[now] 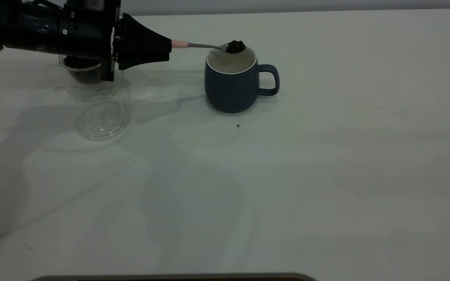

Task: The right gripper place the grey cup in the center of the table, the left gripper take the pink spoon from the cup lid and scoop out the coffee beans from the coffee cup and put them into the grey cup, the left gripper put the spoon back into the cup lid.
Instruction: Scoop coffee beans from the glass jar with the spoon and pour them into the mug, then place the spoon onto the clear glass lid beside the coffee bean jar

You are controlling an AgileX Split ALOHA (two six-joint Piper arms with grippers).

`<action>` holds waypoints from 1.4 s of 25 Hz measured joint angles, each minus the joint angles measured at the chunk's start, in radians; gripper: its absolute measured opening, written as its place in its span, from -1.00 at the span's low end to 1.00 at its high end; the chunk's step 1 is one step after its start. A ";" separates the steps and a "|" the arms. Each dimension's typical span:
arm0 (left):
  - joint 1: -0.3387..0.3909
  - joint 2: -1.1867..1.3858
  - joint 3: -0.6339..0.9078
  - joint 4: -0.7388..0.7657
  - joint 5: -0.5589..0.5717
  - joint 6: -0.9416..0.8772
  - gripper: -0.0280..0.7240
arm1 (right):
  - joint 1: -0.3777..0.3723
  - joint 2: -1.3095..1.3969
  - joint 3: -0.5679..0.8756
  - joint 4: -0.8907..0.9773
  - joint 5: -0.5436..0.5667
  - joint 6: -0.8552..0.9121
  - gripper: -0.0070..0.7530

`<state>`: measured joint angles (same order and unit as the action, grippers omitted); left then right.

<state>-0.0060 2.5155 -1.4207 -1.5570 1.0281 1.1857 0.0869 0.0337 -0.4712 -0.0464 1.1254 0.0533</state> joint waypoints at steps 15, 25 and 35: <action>-0.001 0.000 0.000 0.000 -0.046 0.406 -0.60 | 0.000 0.000 0.000 0.000 0.000 0.000 0.52; 0.000 0.000 0.000 0.000 -0.042 0.487 -0.60 | 0.000 0.000 0.000 0.000 0.000 0.000 0.52; 0.069 -0.153 0.000 0.169 0.083 0.186 -0.60 | 0.000 0.000 0.000 0.000 0.000 0.000 0.52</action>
<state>0.0634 2.3627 -1.4207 -1.3881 1.1111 1.3714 0.0869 0.0337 -0.4712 -0.0464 1.1254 0.0533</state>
